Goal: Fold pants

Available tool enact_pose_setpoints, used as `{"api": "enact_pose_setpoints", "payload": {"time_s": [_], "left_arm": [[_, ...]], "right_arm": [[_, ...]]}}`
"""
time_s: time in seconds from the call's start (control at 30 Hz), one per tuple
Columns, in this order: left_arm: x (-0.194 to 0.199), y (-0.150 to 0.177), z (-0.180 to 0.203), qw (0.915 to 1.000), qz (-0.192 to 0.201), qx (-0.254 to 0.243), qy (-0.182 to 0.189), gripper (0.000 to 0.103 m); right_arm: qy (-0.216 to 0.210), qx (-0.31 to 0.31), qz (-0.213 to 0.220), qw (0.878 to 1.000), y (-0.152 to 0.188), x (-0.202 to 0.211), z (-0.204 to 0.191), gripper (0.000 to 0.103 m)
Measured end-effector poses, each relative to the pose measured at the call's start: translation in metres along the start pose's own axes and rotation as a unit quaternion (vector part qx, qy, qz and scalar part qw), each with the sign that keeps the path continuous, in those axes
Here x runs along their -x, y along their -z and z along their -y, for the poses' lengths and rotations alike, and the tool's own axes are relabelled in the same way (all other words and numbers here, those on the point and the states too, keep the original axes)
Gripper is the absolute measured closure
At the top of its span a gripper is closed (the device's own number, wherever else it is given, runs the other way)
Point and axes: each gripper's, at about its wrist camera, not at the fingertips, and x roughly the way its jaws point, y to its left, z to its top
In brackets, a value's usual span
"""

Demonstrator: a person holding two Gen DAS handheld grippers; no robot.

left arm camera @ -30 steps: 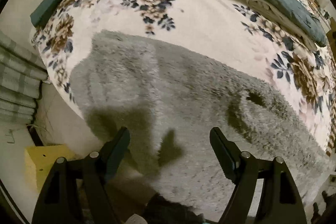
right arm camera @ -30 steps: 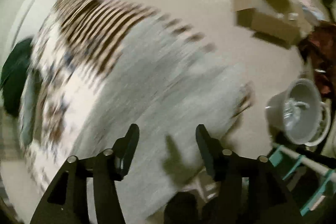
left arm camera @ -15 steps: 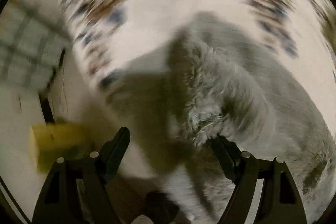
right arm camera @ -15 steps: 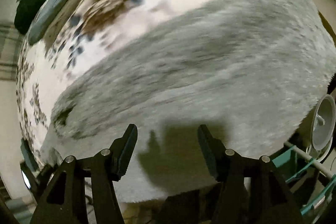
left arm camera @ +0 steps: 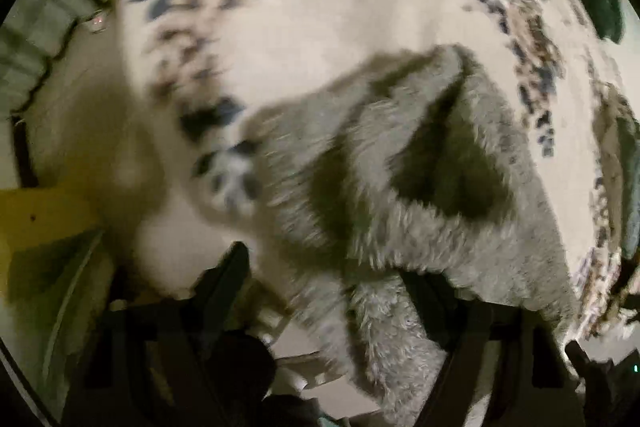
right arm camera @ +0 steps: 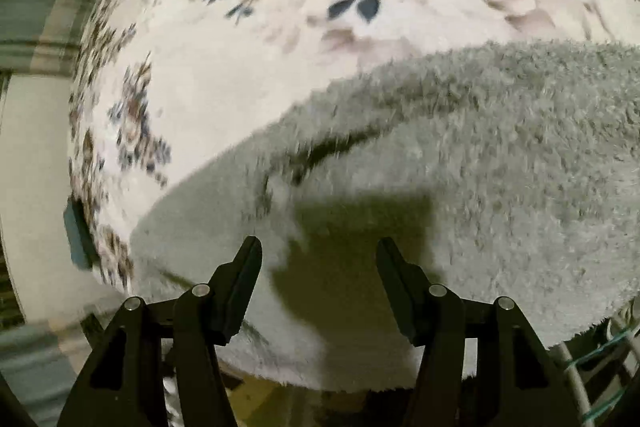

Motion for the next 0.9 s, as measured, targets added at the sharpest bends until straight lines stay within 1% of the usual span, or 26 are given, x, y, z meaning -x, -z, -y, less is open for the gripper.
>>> {"api": "enact_pose_setpoints", "payload": {"time_s": [0.03, 0.07, 0.1, 0.13, 0.17, 0.2, 0.23, 0.27, 0.3, 0.33, 0.37, 0.4, 0.47, 0.53, 0.6, 0.67, 0.7, 0.73, 0.77, 0.8, 0.83, 0.87, 0.9], "left_arm": [[-0.002, -0.002, 0.000, 1.0000, 0.003, -0.006, 0.001, 0.081], [-0.004, -0.003, 0.000, 0.9999, 0.002, -0.010, -0.004, 0.086], [-0.004, -0.003, -0.005, 1.0000, 0.003, -0.007, 0.000, 0.086], [-0.003, -0.003, -0.009, 1.0000, 0.005, -0.003, 0.005, 0.086], [-0.002, -0.003, -0.016, 1.0000, 0.004, 0.001, 0.006, 0.086], [-0.001, 0.000, -0.023, 1.0000, 0.002, 0.001, 0.004, 0.086], [0.000, 0.003, -0.028, 1.0000, 0.003, 0.001, 0.001, 0.086], [0.000, 0.006, -0.035, 1.0000, 0.002, 0.003, -0.003, 0.086], [-0.001, 0.006, -0.045, 1.0000, 0.000, 0.005, -0.003, 0.086], [-0.002, 0.010, -0.052, 0.9999, -0.002, 0.011, -0.007, 0.086], [-0.003, 0.011, -0.056, 0.9998, -0.003, 0.015, -0.009, 0.086], [-0.003, 0.012, -0.062, 0.9997, -0.005, 0.020, -0.013, 0.087], [-0.001, 0.012, -0.071, 0.9994, 0.005, 0.022, -0.025, 0.088], [0.002, 0.006, -0.080, 0.9991, 0.016, 0.023, -0.032, 0.088], [0.004, 0.001, -0.091, 0.9987, 0.021, 0.034, -0.033, 0.088], [0.007, -0.004, -0.094, 0.9986, 0.018, 0.043, -0.023, 0.088], [0.010, -0.009, -0.097, 0.9987, 0.017, 0.045, -0.017, 0.087], [0.016, -0.013, -0.093, 0.9988, 0.019, 0.046, -0.006, 0.087], [0.021, -0.014, -0.090, 0.9987, 0.020, 0.046, 0.004, 0.086], [0.027, -0.014, -0.084, 0.9985, 0.021, 0.046, 0.020, 0.082], [0.033, -0.014, -0.079, 0.9982, 0.022, 0.045, 0.032, 0.076], [0.036, -0.013, -0.068, 0.9979, 0.024, 0.044, 0.041, 0.057], [0.042, -0.012, -0.062, 0.9973, 0.028, 0.041, 0.054, 0.034]], "right_arm": [[0.004, -0.007, 0.003, 1.000, -0.007, -0.002, 0.000, 0.041], [0.012, -0.013, 0.002, 1.000, -0.014, -0.003, 0.002, 0.041], [0.030, -0.024, -0.003, 0.999, -0.019, -0.004, 0.006, 0.041], [0.037, -0.044, -0.011, 0.998, -0.023, -0.005, 0.015, 0.041], [0.029, -0.080, -0.024, 0.996, -0.026, -0.009, 0.024, 0.041], [0.009, -0.131, -0.039, 0.991, -0.026, -0.012, 0.040, 0.041], [-0.005, -0.167, -0.047, 0.985, -0.025, -0.015, 0.053, 0.041], [-0.019, -0.201, -0.048, 0.978, -0.025, -0.019, 0.066, 0.041], [-0.030, -0.221, -0.040, 0.974, -0.025, -0.021, 0.075, 0.043], [-0.044, -0.240, -0.023, 0.969, -0.026, -0.025, 0.083, 0.063], [-0.046, -0.247, -0.016, 0.968, -0.028, -0.028, 0.086, 0.088], [-0.049, -0.261, -0.008, 0.964, -0.032, -0.032, 0.088, 0.098], [-0.063, -0.274, 0.016, 0.960, -0.041, -0.030, 0.084, 0.098], [-0.075, -0.257, 0.047, 0.962, -0.053, -0.015, 0.070, 0.098], [-0.078, -0.237, 0.066, 0.966, -0.063, -0.003, 0.058, 0.098], [-0.073, -0.220, 0.066, 0.970, -0.072, -0.001, 0.053, 0.098], [-0.058, -0.210, 0.050, 0.975, -0.079, -0.005, 0.052, 0.098], [-0.044, -0.199, 0.018, 0.979, -0.085, -0.014, 0.052, 0.094], [-0.038, -0.194, 0.001, 0.980, -0.087, -0.015, 0.056, 0.094], [-0.036, -0.186, -0.011, 0.982, -0.088, -0.016, 0.055, 0.082], [-0.045, -0.164, -0.017, 0.985, -0.086, -0.013, 0.050, 0.061], [-0.053, -0.150, -0.018, 0.987, -0.084, -0.010, 0.046, 0.048], [-0.063, -0.131, -0.020, 0.989, -0.079, -0.005, 0.041, 0.028]]}}
